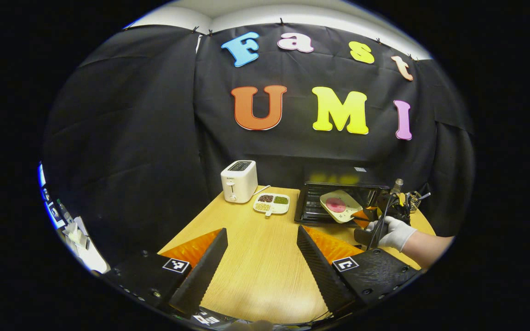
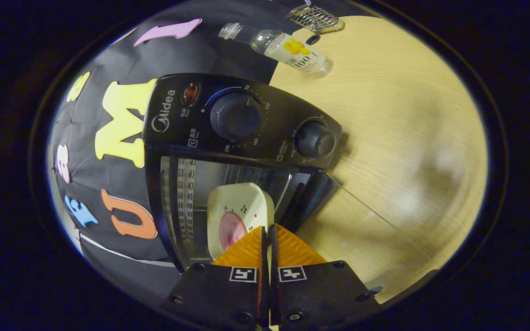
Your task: Open the electric oven with the left hand, put the food in, and close the electric oven.
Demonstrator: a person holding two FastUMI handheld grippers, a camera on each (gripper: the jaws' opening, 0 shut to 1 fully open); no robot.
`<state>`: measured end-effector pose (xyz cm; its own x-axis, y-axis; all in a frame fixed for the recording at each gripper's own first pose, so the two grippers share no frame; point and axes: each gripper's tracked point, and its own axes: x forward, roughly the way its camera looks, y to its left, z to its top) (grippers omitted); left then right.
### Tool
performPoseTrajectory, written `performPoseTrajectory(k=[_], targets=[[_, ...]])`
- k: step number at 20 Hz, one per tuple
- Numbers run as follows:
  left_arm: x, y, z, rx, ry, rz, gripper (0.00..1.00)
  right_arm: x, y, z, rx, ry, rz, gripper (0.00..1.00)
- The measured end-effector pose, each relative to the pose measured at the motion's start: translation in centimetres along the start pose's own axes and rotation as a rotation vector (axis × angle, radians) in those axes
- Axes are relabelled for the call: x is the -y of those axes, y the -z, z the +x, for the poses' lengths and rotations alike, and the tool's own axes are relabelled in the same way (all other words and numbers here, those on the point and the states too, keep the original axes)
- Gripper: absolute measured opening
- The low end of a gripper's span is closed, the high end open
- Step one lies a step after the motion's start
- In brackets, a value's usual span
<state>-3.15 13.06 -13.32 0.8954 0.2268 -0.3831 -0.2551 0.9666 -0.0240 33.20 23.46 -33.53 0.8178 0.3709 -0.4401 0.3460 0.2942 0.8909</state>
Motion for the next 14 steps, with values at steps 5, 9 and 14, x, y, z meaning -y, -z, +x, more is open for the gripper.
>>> performPoseTrajectory(k=[5,9,14], targets=[[-0.3,-0.2,0.0,0.001,-0.044,-0.009,0.97,-1.2,-0.2,2.4,-0.011,-0.037,-0.030,0.07],[-0.9,0.0,-0.4,0.002,-0.069,-0.008,0.97,-1.9,0.0,3.1,-0.019,-0.079,-0.039,0.11],[-1.0,-0.1,-0.6,0.007,-0.061,-0.013,0.97,-2.8,-1.4,1.3,0.014,-0.121,-0.040,0.31]])
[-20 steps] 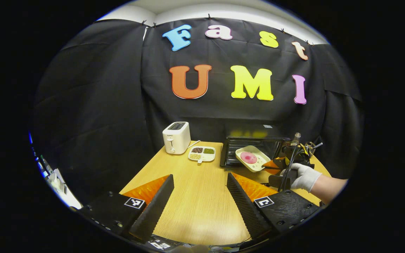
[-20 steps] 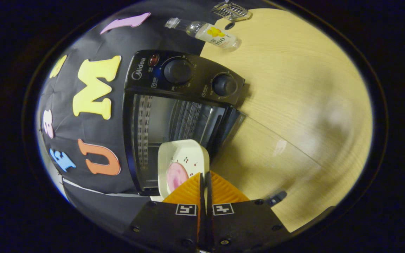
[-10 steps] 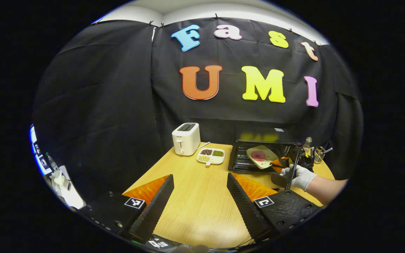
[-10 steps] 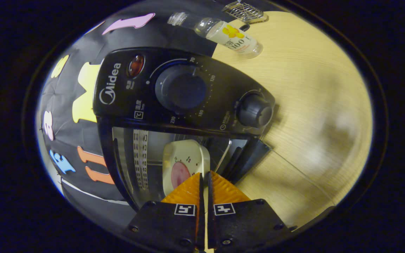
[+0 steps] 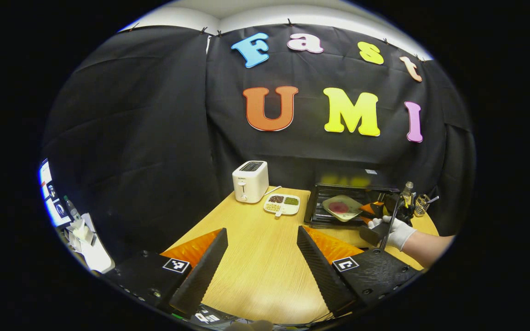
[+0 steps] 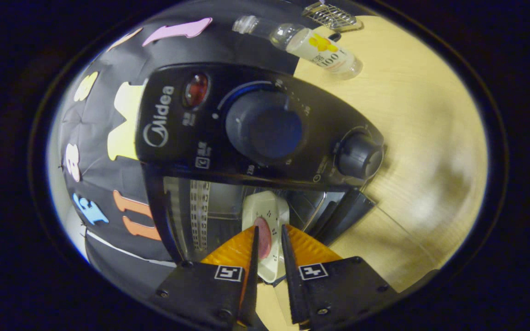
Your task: Open the electric oven with the left hand, put the food in, and close the electric oven.
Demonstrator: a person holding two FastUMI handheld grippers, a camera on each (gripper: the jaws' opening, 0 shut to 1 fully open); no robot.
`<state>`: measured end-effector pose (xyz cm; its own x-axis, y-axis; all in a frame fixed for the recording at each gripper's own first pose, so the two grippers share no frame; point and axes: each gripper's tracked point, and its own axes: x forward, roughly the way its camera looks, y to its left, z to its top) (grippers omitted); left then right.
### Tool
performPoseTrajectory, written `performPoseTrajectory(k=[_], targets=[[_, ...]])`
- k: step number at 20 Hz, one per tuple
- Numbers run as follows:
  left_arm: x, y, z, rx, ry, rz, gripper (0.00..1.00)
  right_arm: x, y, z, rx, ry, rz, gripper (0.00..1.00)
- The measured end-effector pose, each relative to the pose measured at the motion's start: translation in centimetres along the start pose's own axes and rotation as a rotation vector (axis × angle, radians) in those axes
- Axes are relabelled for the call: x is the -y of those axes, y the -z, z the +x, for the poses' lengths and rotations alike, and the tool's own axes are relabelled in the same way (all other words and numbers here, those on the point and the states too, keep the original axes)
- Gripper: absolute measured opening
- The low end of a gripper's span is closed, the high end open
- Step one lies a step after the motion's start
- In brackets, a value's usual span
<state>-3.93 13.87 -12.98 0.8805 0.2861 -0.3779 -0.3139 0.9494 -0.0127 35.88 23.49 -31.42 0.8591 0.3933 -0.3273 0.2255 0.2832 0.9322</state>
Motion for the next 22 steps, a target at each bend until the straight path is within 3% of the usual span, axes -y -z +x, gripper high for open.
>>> performPoseTrajectory(k=[6,7,8,12,17,22], targets=[[1.0,0.1,-0.3,0.018,0.067,0.006,0.97,-1.6,-1.5,-5.6,0.010,-0.028,-0.089,0.63],[1.4,0.0,-0.3,0.025,0.084,0.014,0.97,-1.9,-1.7,-7.2,0.013,-0.026,-0.140,0.59],[1.8,0.1,-0.3,0.032,0.105,0.023,0.97,-2.0,-1.9,-8.9,0.025,-0.023,-0.201,0.72],[4.4,1.1,-0.8,0.057,0.209,0.058,0.97,-2.6,-2.5,-16.9,0.028,-0.012,-0.460,0.92],[9.4,2.9,-1.4,0.058,0.329,0.049,0.97,-2.0,-6.0,-28.5,0.122,0.084,-0.820,0.99],[14.5,4.2,-2.3,0.044,0.351,0.061,0.97,-1.1,-10.0,-38.5,0.197,0.120,-1.017,1.00]])
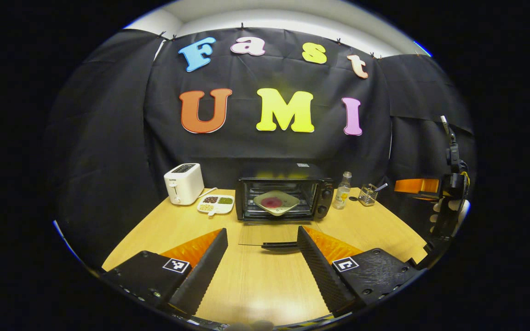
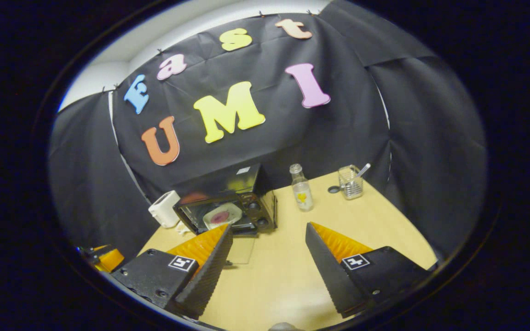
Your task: Open the electric oven with the left hand, put the food in, and close the electric oven.
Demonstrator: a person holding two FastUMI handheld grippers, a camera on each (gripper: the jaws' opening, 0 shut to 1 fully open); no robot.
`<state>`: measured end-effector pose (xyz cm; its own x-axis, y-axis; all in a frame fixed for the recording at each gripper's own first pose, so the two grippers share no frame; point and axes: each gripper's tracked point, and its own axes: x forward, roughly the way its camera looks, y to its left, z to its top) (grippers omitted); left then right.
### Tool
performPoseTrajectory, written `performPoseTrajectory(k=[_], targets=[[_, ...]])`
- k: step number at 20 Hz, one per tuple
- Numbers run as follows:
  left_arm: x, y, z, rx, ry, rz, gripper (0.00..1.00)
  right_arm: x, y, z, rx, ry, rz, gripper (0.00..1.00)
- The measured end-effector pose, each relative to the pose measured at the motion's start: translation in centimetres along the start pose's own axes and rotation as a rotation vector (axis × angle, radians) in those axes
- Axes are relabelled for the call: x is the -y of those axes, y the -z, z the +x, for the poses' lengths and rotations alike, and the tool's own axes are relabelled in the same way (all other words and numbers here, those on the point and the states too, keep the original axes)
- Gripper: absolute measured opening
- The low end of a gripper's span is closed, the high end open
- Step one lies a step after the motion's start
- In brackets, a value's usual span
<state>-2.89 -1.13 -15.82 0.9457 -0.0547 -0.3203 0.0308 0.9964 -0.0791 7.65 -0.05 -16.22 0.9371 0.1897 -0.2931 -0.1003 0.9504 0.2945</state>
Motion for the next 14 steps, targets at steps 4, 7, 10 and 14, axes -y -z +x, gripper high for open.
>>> performPoseTrajectory(k=[4,7,10,14], targets=[[3.0,0.8,-0.1,-0.023,-0.058,-0.016,0.97,4.1,-1.4,-6.1,0.006,-0.037,-0.101,1.00],[4.6,2.1,-0.3,-0.047,-0.099,-0.004,0.96,6.2,-2.5,-9.1,0.031,-0.058,-0.152,1.00],[5.4,3.9,0.3,-0.078,-0.119,0.026,0.96,7.6,-3.2,-10.8,0.051,-0.056,-0.180,1.00],[7.0,7.7,3.4,-0.144,-0.089,0.033,0.97,8.9,-3.6,-11.3,0.049,-0.022,-0.194,1.00]])
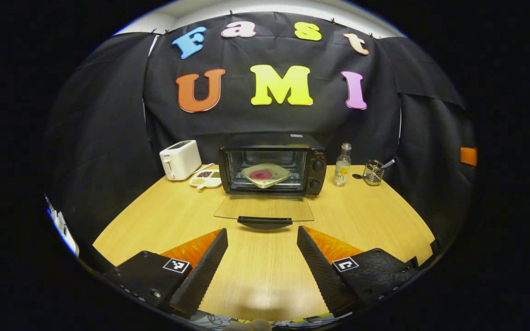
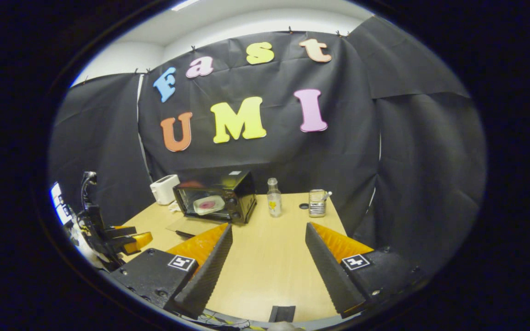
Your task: Open the electric oven with the left hand, put the food in, and close the electric oven.
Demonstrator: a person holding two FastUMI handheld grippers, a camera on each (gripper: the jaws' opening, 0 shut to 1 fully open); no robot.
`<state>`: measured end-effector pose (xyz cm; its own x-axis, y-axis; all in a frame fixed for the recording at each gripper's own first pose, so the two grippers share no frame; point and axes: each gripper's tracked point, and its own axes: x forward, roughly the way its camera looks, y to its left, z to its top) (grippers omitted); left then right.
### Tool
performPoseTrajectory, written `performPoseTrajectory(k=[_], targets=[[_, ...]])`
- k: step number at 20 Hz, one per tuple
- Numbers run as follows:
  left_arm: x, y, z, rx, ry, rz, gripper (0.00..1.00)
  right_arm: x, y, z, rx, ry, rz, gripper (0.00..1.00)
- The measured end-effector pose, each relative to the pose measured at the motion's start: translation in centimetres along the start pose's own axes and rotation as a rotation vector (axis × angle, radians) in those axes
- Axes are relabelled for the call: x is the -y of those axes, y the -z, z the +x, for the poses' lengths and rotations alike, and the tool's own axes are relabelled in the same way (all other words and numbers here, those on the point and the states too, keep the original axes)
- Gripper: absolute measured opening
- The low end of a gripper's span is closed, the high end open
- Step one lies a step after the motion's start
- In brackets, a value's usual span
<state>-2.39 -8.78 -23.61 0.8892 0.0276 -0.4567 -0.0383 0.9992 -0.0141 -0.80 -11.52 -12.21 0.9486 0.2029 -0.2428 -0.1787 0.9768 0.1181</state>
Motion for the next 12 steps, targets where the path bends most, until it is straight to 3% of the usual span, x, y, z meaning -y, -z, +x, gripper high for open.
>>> performPoseTrajectory(k=[3,4,7,8,10,12], targets=[[0.6,1.4,3.5,-0.041,0.031,0.020,0.97,0.3,-0.7,0.5,0.004,0.040,-0.010,0.96],[0.7,2.0,4.7,-0.053,0.040,0.020,0.97,0.2,-0.9,0.6,0.006,0.048,-0.016,1.00],[1.0,4.0,7.8,-0.096,0.071,0.018,0.96,0.1,-1.4,1.5,-0.011,0.094,-0.013,0.96],[1.0,4.6,8.9,-0.110,0.078,0.024,0.97,-0.2,-1.6,1.6,-0.012,0.106,-0.009,1.00],[1.2,5.8,10.5,-0.134,0.093,0.038,0.97,-0.4,-1.9,2.0,-0.012,0.148,-0.049,0.96],[1.1,6.4,12.0,-0.149,0.108,0.048,0.97,-0.9,-2.3,2.2,-0.011,0.181,-0.090,1.00]])
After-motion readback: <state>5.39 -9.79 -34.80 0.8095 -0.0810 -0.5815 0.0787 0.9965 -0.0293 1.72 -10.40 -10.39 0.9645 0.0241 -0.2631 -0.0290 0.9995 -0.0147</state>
